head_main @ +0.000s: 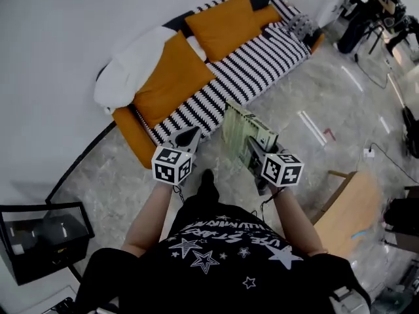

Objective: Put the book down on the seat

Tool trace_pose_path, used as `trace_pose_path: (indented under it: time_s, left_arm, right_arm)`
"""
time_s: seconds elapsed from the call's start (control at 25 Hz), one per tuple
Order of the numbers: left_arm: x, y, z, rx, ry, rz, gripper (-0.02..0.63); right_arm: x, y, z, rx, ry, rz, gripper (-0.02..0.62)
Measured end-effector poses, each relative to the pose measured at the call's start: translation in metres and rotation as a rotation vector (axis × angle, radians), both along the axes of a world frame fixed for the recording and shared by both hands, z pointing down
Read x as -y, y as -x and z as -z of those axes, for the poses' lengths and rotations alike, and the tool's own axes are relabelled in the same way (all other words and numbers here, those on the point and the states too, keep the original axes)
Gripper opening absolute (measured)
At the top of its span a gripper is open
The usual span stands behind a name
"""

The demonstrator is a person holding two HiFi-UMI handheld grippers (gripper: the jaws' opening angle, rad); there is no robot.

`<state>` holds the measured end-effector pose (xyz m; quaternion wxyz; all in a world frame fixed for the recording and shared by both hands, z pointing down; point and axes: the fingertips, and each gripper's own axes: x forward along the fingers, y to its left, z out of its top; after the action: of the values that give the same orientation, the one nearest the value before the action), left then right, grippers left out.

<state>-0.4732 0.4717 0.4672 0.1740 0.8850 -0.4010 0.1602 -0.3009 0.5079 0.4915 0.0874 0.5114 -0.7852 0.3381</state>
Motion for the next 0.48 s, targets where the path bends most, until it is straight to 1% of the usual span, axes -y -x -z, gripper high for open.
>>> trace_pose_path:
  time_s: [0.2,0.48]
  left_arm:
    - [0.05,-0.008,0.0,-0.025,0.007,-0.087,0.009]
    - [0.11,-0.025,0.01,-0.067,-0.017,-0.178,0.008]
  right_arm:
    - [0.047,-0.008,0.011,-0.004,-0.019,-0.088,0.17]
    - [0.088,-0.02,0.011,-0.039,-0.016,-0.182,0.17]
